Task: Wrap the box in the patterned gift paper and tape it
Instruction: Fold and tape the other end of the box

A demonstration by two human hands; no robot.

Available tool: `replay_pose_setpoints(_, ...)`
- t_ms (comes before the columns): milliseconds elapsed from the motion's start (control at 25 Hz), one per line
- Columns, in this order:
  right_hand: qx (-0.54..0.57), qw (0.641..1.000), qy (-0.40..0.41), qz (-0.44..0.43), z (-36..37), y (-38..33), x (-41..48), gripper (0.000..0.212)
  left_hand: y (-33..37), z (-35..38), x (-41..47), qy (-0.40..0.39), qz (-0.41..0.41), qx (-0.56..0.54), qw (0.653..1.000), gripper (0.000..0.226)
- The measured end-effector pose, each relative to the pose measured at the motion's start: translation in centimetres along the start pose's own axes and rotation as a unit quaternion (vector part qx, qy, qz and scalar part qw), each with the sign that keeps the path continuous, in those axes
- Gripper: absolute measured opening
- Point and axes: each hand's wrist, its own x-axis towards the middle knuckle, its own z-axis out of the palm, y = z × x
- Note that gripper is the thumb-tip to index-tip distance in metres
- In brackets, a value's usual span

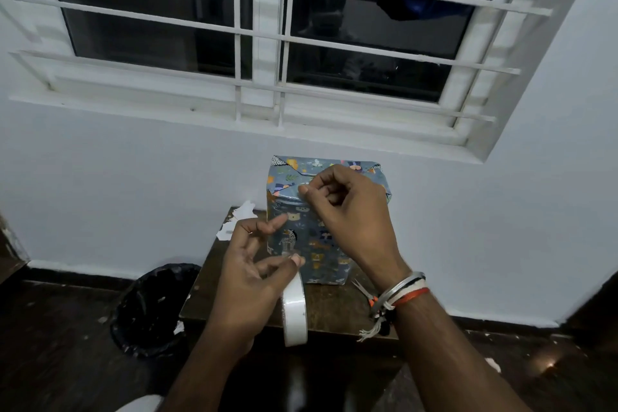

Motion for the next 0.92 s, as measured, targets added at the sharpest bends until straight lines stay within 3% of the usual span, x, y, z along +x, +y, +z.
replay_pose_setpoints(160,0.041,0.998,-0.033,-0.026,-0.5,0.2,-0.2,0.01,-0.8,0.1,0.2,-0.007,-0.009,0.003,1.0,0.042)
replay_pose_setpoints(240,0.017,0.995,-0.09,-0.037,-1.1,0.3,-1.0,0.007,-1.1,0.0,0.4,-0.014,-0.007,0.005,1.0,0.042)
replay_pose_setpoints(360,-0.049,0.979,-0.2,-0.003,-1.3,1.3,-3.5,0.019,-1.5,-0.1,0.2,-0.018,0.001,-0.019,1.0,0.043)
replay_pose_setpoints(480,-0.018,0.967,-0.251,0.041,-1.1,2.9,-5.8,0.009,-2.5,-0.2,-0.6,-0.039,-0.007,-0.009,0.999,0.04)
replay_pose_setpoints(680,-0.009,0.974,-0.213,0.071,-0.5,5.1,-8.7,0.008,-5.2,-0.8,-1.5,-0.111,-0.091,0.012,0.99,0.036)
replay_pose_setpoints(800,-0.107,0.979,-0.171,0.005,-0.1,6.6,-9.9,0.006,-6.0,-0.6,-1.9,-0.165,-0.123,0.037,0.978,0.034)
replay_pose_setpoints(920,-0.131,0.979,-0.156,-0.018,-0.3,7.8,-10.4,0.007,-6.5,0.1,-2.1,-0.186,-0.135,0.063,0.971,0.033)
